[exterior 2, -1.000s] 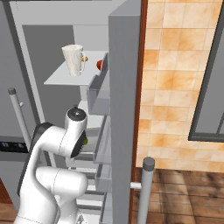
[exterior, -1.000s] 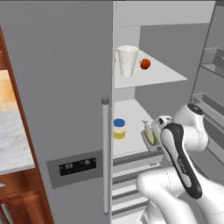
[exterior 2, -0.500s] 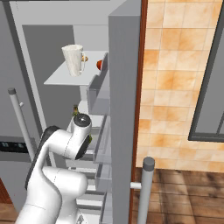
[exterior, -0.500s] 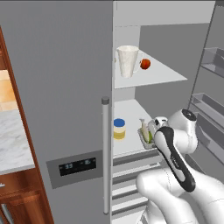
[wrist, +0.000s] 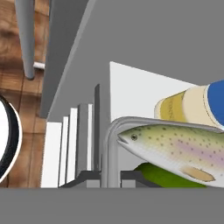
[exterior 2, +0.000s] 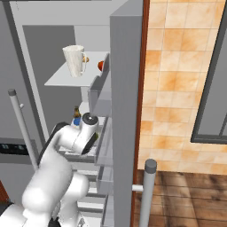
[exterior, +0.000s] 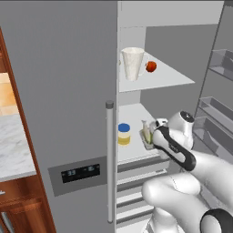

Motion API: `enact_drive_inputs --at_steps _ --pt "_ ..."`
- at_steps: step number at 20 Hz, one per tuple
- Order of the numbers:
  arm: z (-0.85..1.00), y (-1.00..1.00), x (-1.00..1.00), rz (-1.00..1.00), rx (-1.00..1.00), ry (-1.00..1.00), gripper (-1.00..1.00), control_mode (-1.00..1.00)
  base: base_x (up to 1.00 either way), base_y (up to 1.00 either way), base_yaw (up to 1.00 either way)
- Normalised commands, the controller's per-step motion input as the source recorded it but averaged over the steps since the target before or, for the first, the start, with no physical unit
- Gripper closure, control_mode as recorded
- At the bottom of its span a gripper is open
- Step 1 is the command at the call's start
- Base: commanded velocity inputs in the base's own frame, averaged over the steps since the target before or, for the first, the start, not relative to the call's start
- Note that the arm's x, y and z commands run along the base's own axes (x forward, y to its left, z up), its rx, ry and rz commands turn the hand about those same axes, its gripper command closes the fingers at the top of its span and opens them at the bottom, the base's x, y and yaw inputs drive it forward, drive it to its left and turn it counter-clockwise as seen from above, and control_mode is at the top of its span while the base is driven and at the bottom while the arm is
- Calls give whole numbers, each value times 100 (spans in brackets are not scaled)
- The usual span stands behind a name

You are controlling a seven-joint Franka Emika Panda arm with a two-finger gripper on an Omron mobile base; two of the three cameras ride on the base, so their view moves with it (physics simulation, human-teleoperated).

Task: Place the tupperware on the second highest shelf of the fridge. Make space for the tupperware among the existing items by rearranging them on the shelves if needed. Close the fridge door when finished.

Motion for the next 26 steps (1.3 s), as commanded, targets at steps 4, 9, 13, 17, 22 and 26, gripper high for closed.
enact_drive_inputs --at_steps 4,9,13,17,22,26 --pt "-27 0 58 0 0 0 100 -100 0 0 0" --pt "-16 -12 67 0 2 0 100 -100 0 0 0" --pt "-16 -9 58 0 1 0 100 -100 0 0 0" --pt "-11 0 52 0 0 -5 -100 -100 0 0 0" --pt "-2 0 30 0 0 -11 -100 -100 0 0 0" --pt "10 3 -22 0 -2 -12 -100 -100 0 0 0"
